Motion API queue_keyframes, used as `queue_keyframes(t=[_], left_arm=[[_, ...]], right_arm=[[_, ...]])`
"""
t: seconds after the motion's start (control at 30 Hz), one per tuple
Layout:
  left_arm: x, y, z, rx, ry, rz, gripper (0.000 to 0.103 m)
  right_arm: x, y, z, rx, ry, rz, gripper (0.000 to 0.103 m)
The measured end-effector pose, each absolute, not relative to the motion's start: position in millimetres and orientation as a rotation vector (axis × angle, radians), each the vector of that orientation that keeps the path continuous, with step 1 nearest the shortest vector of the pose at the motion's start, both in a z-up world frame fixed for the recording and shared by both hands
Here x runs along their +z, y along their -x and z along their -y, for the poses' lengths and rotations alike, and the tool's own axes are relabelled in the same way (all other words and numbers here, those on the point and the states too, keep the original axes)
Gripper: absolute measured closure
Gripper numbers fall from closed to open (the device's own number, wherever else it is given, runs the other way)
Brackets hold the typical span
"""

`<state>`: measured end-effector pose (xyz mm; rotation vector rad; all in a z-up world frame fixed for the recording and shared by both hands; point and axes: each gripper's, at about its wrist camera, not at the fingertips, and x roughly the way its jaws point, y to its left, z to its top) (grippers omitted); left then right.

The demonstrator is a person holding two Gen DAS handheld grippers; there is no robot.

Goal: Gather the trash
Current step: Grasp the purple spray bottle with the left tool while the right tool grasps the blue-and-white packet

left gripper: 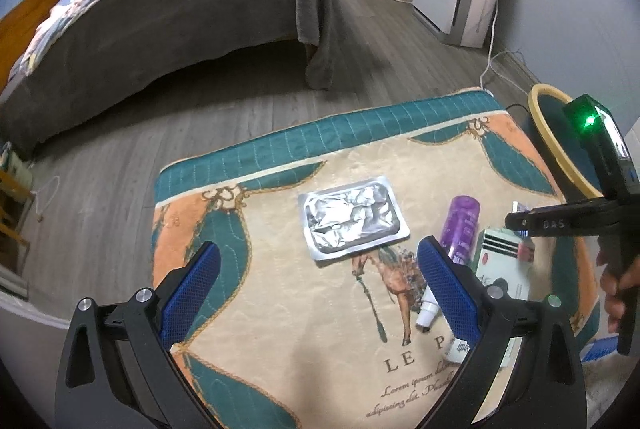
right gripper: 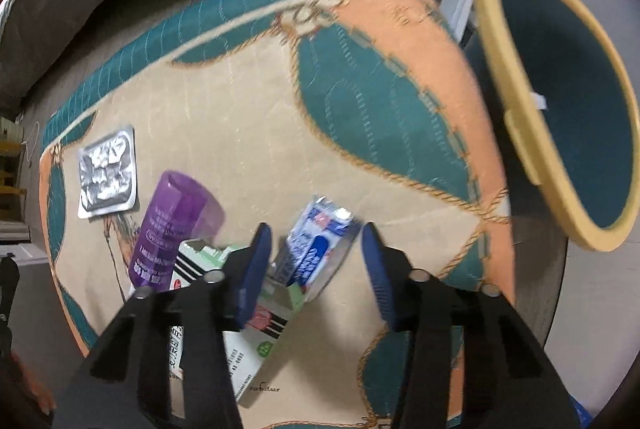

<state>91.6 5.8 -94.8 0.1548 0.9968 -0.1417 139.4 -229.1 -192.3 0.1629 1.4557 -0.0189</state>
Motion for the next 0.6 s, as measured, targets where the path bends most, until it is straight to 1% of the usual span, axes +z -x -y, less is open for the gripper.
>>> queue_keyframes(t=[0.03,0.07,0.23,0.27,0.3,0.57,0.6], left_arm=[[-96,-91,-5,-0.142,-0.157,-1.001,0.005],[-97,-91,-4,-0.143,-0.159,-1.005,0.005],[-110,-91,9,-0.174,-0.163,-1.031,0.005],[-114,-91,14,-0.186,-0.168,-1.038,0.005],[-117,-90,18,-0.195,-0.173,-1.041,0.005],[-141,-90,62,-0.294,-0.241,-1.041,0.009],[-143,-91,66,-0.309,-0.238,-1.043,0.014]], right_arm=[[-192,-141,226,-0.013,-0.140,-1.453,0.067],[-192,-141,225,-0.009,-0.113,-1.449,0.071],[-180,-146,231,-0.028,-0.060,-1.390,0.072],[-177,-148,234,-0.029,-0.056,-1.376,0.091],[-174,-149,236,-0.029,-0.061,-1.366,0.095],[-168,-155,249,-0.009,-0.094,-1.372,0.095],[-169,-154,251,-0.003,-0.088,-1.376,0.094]])
